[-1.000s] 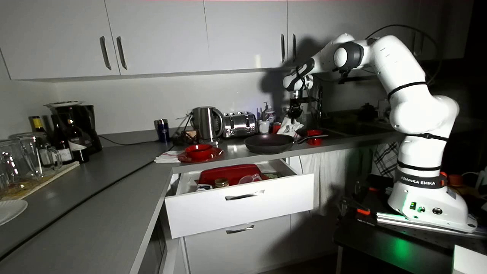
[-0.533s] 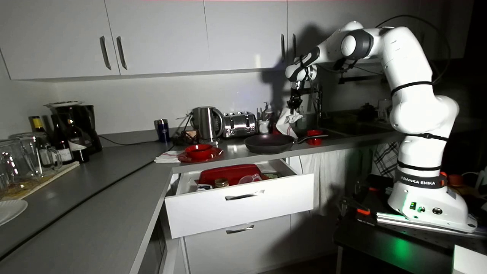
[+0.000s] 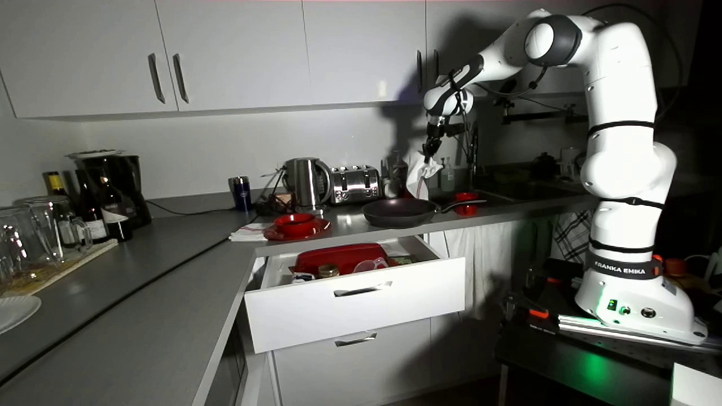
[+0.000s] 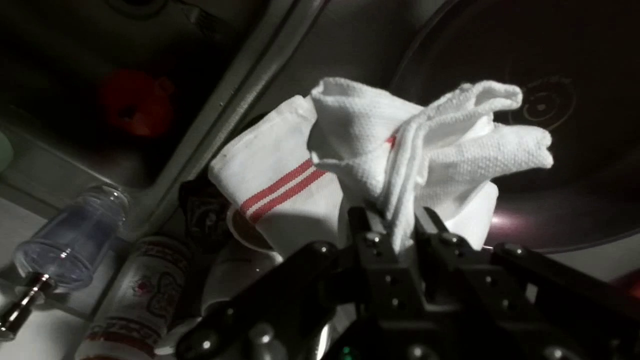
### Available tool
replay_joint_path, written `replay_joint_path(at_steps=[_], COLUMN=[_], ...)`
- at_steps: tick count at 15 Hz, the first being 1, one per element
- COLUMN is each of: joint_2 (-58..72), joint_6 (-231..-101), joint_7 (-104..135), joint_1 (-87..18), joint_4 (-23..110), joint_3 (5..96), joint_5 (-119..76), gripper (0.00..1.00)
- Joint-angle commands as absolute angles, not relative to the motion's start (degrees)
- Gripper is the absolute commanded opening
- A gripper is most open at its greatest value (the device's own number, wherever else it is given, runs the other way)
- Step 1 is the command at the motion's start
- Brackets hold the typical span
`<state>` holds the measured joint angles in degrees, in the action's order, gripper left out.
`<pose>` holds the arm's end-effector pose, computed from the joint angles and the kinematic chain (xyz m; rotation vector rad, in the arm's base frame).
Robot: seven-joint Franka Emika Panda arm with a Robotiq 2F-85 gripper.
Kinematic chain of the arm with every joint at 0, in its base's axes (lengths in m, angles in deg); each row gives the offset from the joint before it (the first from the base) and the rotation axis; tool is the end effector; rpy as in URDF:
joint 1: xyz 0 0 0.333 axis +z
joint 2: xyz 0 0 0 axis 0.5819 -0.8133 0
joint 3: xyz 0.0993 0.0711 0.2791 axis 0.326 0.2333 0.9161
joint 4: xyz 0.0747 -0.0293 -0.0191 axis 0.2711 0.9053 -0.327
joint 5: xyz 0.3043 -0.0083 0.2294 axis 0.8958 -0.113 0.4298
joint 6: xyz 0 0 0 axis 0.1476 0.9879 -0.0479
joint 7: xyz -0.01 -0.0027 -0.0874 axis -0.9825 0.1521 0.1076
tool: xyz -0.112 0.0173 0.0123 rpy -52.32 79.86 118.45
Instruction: Use the cloth to wipe the plate
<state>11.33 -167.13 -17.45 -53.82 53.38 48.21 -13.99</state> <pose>0.5852 -0.2624 0.4603 2.9658 0.0400 0.5200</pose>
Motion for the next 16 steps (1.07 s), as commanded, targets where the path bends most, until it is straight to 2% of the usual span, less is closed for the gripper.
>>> replay_joint_path(at_steps=[1, 9, 16], joint_2=[20.0, 33.1, 35.8], joint_6=[-172.7, -173.7, -165.8], joint_7=[-20.8, -22.7, -4.7], joint_1=[-50.8, -44.8, -44.7], joint_4=[64.7, 77.0, 75.9], joint_3=[48.6, 48.4, 48.8], joint_5=[-16.1, -17.7, -26.3], gripper=[0.09, 0.09, 0.08])
